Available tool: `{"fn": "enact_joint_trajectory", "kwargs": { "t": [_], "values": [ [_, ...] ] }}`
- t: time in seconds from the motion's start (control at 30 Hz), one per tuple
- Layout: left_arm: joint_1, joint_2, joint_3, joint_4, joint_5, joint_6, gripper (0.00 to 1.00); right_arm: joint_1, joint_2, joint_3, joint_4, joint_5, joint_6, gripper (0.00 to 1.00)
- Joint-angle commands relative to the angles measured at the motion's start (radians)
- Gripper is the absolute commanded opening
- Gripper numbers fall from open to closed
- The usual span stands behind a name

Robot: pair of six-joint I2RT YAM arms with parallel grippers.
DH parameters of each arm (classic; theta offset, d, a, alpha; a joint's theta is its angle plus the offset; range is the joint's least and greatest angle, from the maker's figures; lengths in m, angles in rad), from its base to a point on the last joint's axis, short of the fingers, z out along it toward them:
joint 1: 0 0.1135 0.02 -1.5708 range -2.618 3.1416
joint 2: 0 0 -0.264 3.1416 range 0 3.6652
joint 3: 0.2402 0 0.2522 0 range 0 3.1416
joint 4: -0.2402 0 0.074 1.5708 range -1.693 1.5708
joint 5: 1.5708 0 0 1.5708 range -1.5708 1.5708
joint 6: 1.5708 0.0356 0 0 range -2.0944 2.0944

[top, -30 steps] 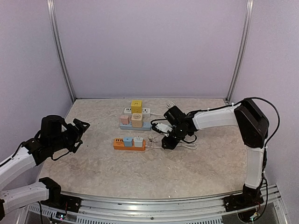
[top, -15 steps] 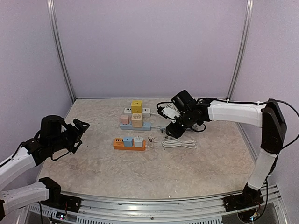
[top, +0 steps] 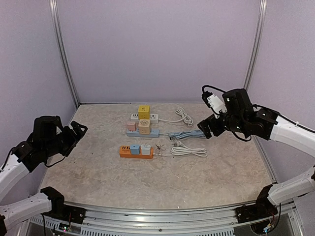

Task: Insert the plug
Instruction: Reset both arms

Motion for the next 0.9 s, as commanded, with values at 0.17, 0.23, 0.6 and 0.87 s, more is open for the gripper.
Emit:
{"fn": "enact_joint_trajectory", "kwargs": {
  "t": [0.17, 0.23, 0.6, 0.87],
  "values": [
    [0.009, -0.043, 0.095, -0.167, -0.127, 0.214, 0.99, -0.009, -0.427, -0.274, 0.135, 0.256, 0.163, 1.0],
    [0.008, -0.045, 0.111, -0.179, -0.143, 0.244, 0.99, -0.009, -0.502, -0.311, 0.122, 0.251, 0.163, 1.0],
    [0.01, 0.022, 0.202, -0.221, -0.174, 0.383, 0.99, -0.01, -0.83, -0.392, 0.153, 0.293, 0.138, 1.0],
    [0.01, 0.007, 0.183, -0.2, -0.17, 0.38, 0.99, -0.009, -0.832, -0.376, 0.137, 0.325, 0.155, 1.0]
  ]
}}
